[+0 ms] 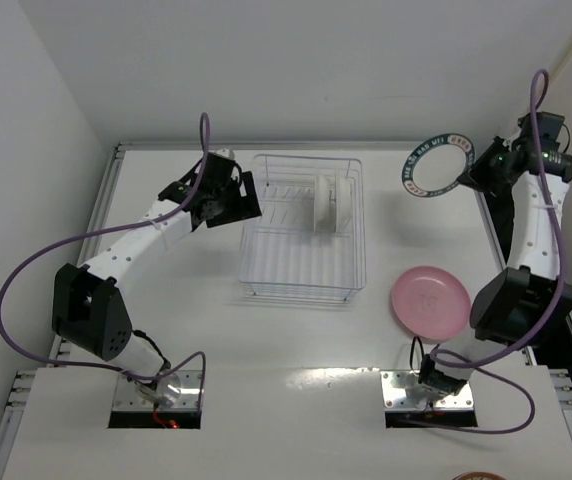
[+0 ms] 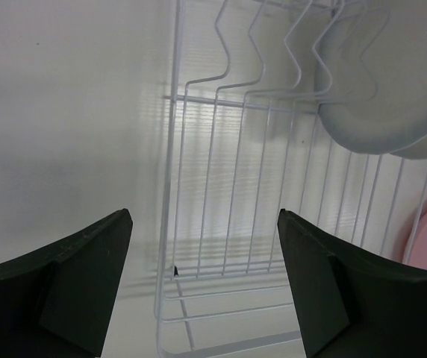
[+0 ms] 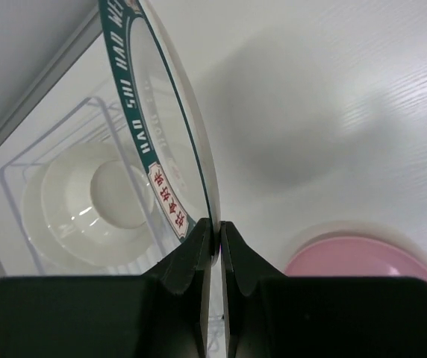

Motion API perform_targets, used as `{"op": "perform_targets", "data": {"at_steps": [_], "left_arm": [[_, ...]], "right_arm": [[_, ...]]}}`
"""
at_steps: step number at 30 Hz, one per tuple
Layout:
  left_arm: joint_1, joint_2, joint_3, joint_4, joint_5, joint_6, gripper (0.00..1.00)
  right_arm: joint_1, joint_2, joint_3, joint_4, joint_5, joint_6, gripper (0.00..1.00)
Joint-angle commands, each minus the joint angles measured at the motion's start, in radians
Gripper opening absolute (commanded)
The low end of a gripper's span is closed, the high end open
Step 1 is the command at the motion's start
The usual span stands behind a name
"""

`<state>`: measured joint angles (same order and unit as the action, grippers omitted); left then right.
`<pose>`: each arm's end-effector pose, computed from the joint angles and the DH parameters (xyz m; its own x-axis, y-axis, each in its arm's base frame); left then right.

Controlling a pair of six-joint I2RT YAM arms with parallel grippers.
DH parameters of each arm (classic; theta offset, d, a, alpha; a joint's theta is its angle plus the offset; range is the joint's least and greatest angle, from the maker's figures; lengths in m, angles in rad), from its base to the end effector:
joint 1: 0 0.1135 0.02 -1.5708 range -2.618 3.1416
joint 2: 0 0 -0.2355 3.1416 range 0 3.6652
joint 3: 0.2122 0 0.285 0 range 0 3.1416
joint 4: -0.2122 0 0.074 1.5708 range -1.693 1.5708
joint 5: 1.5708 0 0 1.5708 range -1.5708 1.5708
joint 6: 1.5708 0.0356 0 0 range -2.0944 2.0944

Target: Load the plates into the dish rack

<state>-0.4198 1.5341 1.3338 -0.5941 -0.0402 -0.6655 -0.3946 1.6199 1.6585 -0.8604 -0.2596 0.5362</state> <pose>0.3413 -0.1508 0.2741 -0.7481 -0.3417 -0.5689 -0.1021 0.9063 -0.4101 0.3557 -0.1382 0.3401 -0.4738 0.7322 -0.4893 0.5261 0.6809 0.5095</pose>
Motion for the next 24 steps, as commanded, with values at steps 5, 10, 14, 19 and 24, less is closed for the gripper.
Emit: {"op": "perform_targets", "data": {"at_steps": [5,10,14,19,24], "left_arm": [[0.009,0.003,0.045,-0.09,-0.156,-0.037,0.77],[0.009,0.023,0.045,-0.101,-0.187,-0.057,0.77],[0.009,0.044,0.065,-0.11,-0.213,-0.057,0.77],[0.009,0.099,0.129,-0.148,-0.233,-0.075,0.72],[0.009,0.049,0.163,-0.185,-0.256,-0.075,0.72]], "right_arm": [[0.212,-0.023,0.15,-0.009,-0.061,0.085,0.0],[0.402,0.096,0.455,-0.135,-0.018,0.065,0.0],[0.474,0.185,0.616,-0.206,-0.009,0.021,0.0],[0.562,0.239,0.672,-0.262,0.023,-0.028,0.0],[0.692,0.259,0.662,-0.217,0.126,-0.015,0.0]]}}
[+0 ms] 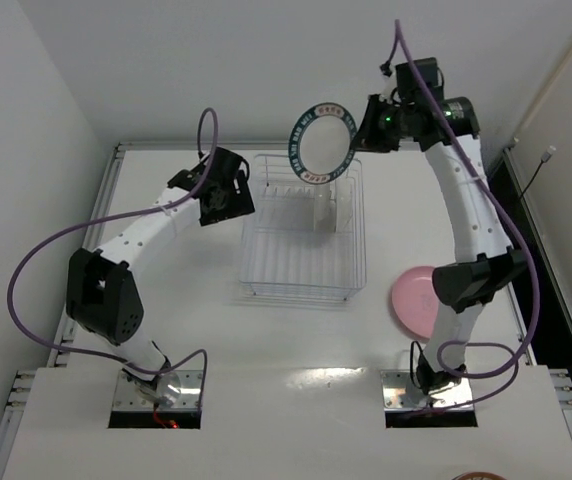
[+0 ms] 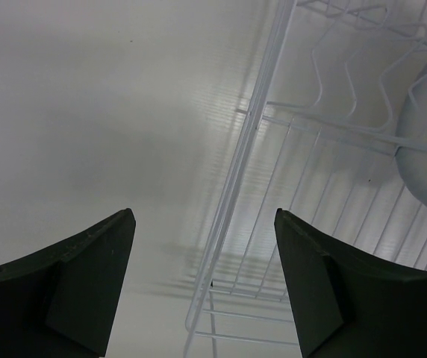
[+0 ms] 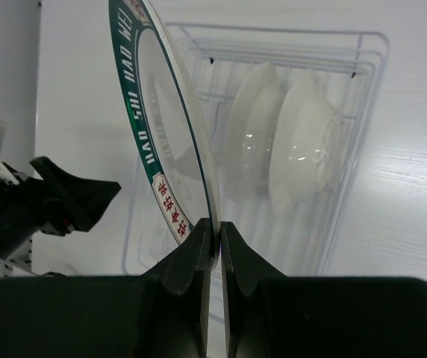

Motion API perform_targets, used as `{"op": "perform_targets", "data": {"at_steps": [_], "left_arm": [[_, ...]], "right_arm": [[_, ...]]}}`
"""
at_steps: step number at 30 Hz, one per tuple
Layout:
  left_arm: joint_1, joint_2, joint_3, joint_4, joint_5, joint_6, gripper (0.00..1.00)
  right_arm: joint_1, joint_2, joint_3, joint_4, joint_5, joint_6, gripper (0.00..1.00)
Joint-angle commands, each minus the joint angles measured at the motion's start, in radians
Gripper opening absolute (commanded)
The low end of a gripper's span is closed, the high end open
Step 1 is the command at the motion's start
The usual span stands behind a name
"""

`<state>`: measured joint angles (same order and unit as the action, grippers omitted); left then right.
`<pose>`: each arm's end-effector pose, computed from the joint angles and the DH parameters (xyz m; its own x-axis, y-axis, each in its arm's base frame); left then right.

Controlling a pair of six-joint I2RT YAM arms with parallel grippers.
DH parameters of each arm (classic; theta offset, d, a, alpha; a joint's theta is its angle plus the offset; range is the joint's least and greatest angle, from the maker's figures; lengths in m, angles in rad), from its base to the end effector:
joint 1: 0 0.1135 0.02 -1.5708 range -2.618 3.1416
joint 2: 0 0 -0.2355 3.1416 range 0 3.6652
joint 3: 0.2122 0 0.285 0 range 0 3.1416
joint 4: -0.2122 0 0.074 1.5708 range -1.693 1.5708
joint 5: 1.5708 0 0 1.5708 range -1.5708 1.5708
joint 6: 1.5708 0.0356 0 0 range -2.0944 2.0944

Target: Load the plates into the dish rack

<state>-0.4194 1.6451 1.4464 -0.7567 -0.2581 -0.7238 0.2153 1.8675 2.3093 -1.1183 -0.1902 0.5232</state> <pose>0.3554 -0.1485 0.2637 -0.7304 -0.3754 -0.5706 -0.2997 0.9268 -0.2261 0.3893 0.0920 0.4439 -0.7066 0.3477 -0.6163 -0.0009 0.8705 0.4921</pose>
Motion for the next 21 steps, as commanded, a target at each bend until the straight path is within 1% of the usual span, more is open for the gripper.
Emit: {"op": "perform_targets", "data": {"at_steps": [1,3,4,6,10,13,17,21], "left_arm": [[0.008,-0.079,0.06,-0.033,-0.038,-0.017,0.72],[0.008,-0.137,0.033,-0.033,-0.049,-0.017,0.72],[0.008,-0.157,0.019,-0.049,-0.049,-0.017,0.72],[0.008,-0.214,-0.032,-0.07,-0.032,-0.064,0.72],[0.008,-0.347,-0.139,-0.052,0.034,-0.104,0.72],[0.008,-0.399,-0.184,-0.039,0.025,-0.115,0.72],[-0.09,-0.441,-0.175,-0.055,-0.027,-0.094,0.72],[-0.157,-0.452,-0.164,-0.064,-0.107,-0.071,0.72]], "right_arm": [[0.1,0.033,0.027,0.041,0.069,-0.002,0.0],[0.159,0.094,0.081,0.029,0.133,0.011,0.0],[0.179,0.11,0.081,0.029,0.194,0.011,0.0],[0.228,0.142,0.081,0.038,0.251,0.021,0.0],[0.248,0.212,0.153,-0.007,0.343,0.107,0.0],[0.26,0.222,0.142,-0.018,0.417,0.146,0.0],[0.298,0.231,0.142,-0.02,0.526,0.184,0.0],[0.318,0.278,0.153,-0.008,0.563,0.211,0.0]]}}
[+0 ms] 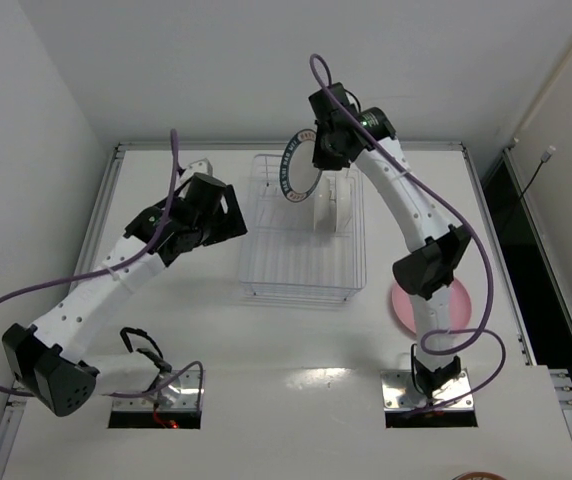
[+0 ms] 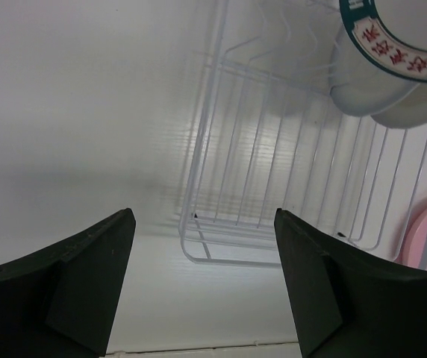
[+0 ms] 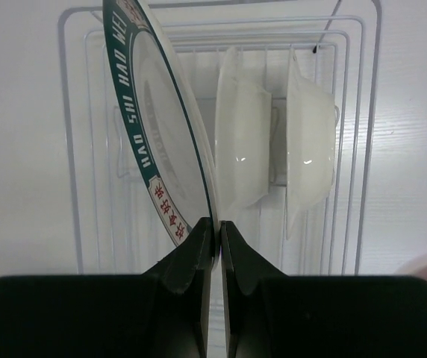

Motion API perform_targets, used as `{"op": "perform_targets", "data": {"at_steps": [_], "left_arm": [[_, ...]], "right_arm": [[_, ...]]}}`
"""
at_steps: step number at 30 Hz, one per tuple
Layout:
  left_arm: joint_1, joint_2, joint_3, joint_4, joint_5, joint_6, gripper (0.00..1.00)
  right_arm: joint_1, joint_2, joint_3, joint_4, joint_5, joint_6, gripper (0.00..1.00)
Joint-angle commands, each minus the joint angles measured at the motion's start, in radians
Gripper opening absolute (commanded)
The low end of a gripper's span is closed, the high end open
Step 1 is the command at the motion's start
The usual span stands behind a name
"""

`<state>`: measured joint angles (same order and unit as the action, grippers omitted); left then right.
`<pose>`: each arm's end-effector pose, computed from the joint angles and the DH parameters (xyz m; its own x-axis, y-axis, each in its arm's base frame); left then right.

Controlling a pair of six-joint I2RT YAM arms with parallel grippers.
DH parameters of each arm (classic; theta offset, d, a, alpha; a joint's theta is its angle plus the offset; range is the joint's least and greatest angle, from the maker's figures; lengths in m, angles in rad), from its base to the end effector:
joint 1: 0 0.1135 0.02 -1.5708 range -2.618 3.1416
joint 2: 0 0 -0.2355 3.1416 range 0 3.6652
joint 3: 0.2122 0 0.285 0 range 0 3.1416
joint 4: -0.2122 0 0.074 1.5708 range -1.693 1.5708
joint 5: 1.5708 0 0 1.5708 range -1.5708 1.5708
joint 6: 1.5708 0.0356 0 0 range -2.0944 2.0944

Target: Load the plates into the dish rack

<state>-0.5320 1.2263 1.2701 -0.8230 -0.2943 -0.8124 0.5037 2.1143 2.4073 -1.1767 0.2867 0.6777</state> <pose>0.2578 -0.1398 0.3314 -0.6398 -0.4295 -0.6373 -0.2281 0.8980 -0.3763 0.4075 0.2131 0.3694 -0.7192 0.2903 -0.6312 0.1863 0.9558 0.2274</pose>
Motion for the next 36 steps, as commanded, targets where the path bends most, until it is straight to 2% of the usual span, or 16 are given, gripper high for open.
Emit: {"op": "perform_targets", "data": {"at_steps": [1,9,19,36], "left_arm": [[-0.055,-0.042,0.021,0.002,-0.095,0.028,0.72],[-0.141,-0.094,0.018,0.002,-0.137,0.059,0.75],[-0.151,-0.205,-0.07,-0.025,-0.137,0.059,0.75],[-0.161,-0.263,-0.081,-0.025,-0.118,0.068,0.75]], "right_arm": [[0.042,0.041,0.055,0.051,0.097,0.057,0.0],[0.102,0.064,0.003,0.029,0.296,0.103,0.0],[0.102,0.043,-0.022,0.038,0.429,0.19,0.0],[0.162,0.108,-0.014,0.018,0.529,0.209,0.0]]}}
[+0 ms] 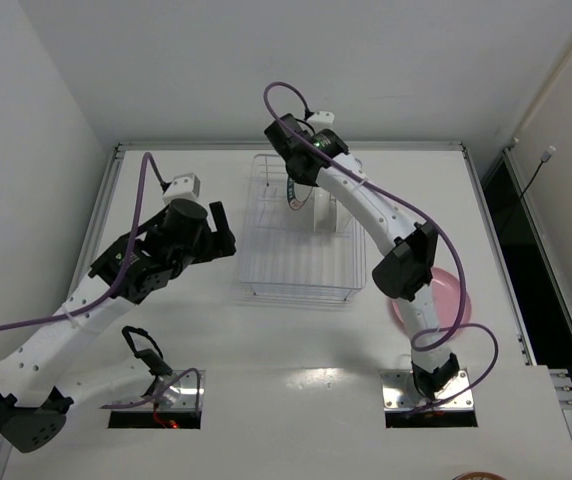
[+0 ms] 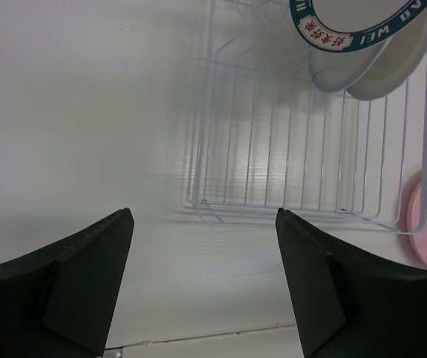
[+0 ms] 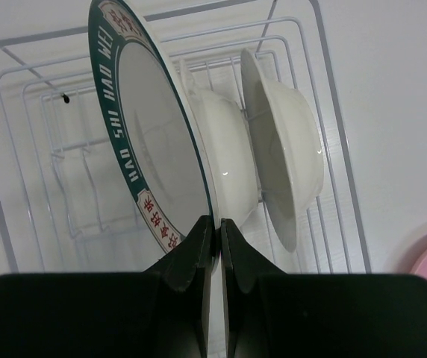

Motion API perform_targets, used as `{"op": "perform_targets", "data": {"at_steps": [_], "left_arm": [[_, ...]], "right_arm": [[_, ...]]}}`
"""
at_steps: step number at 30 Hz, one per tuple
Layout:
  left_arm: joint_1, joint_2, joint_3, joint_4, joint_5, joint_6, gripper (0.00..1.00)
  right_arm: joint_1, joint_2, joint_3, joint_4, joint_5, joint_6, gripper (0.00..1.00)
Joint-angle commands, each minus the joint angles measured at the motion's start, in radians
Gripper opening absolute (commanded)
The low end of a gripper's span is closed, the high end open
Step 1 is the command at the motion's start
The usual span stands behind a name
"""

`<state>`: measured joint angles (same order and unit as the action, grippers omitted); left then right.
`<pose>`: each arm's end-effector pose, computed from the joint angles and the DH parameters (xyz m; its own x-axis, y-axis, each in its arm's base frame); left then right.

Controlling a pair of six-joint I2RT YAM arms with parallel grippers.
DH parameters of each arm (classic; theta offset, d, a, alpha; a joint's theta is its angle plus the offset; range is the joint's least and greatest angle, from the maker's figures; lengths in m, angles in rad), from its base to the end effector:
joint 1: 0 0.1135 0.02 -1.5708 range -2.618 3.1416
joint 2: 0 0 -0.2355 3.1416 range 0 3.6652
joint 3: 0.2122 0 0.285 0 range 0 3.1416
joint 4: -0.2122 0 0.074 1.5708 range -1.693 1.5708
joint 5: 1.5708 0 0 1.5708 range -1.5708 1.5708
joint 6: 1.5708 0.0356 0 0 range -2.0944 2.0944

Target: Load the plates into the dish rack

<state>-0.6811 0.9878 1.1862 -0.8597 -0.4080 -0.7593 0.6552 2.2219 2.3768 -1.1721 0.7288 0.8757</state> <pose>0.1921 -0.1375 0.3583 -0.5765 -0.3462 -0.7402 -0.0857 0.9264 -0.3665 0.3963 0.2747 0.3176 -0.5678 0.2862 -0.7718 0.4047 0.9135 0.0409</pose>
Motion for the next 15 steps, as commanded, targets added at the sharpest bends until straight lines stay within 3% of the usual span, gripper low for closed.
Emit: {"op": "perform_targets", "data": {"at_steps": [1,15], "left_arm": [[-0.012,-0.024,0.003,0.02,-0.005,0.015,0.75],[-0.012,-0.09,-0.007,0.01,0.008,0.015,0.75]], "right_arm": [[0.011,0.001,0.016,0.014,0.087,0.011,0.0],[0.078,0.021,0.027,0.046,0.221,0.045,0.0]]}}
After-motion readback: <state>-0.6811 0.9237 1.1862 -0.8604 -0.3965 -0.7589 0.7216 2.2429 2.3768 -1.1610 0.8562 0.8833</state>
